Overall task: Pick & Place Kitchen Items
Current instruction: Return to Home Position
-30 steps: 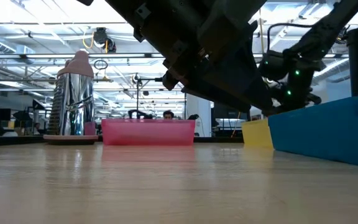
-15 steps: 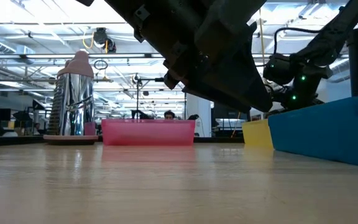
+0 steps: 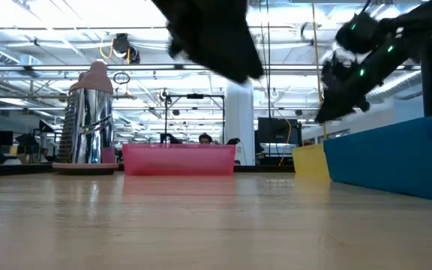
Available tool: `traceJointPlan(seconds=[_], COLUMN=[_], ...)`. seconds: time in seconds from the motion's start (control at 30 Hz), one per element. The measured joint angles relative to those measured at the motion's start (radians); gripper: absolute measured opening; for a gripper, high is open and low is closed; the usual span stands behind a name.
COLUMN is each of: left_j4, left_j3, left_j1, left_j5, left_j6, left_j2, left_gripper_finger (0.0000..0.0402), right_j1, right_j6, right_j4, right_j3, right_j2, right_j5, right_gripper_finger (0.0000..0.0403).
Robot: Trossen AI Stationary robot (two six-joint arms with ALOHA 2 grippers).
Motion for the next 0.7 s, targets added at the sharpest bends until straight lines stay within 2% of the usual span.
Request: traceJointPlan(seconds=[0.2, 0.3, 0.47, 0.7], left_j4=[-0.162, -0.257, -0.413, -0.657], left_j3=[0.0, 0.0, 0.001, 0.0], left_j1=[-0.025, -0.036, -0.067, -0.105], left_j5=[-0.158, -0.205, -0.246, -0.279], left_j6=[-0.03, -0.041, -0.055, -0.138], left_j2=[-0.148, -0.242, -0.378, -0.548], left_gripper_finger=[0.0168, 0.0168, 0.0168, 0.0168], right_j1=[0.152, 0.233, 0.377, 0.537], right_j6=[0.077, 0.115, 0.11, 0.115], right_j4=[-0.009, -0.035, -0.069, 0.015], right_j3=[0.001, 0.0, -0.003, -0.103], right_j2=[-0.172, -0.237, -0.309, -0.373], right_j5=[-0.248, -0.315, -0.314, -0.313], right_gripper_finger=[0.01, 0.0093, 0.0084, 0.0073])
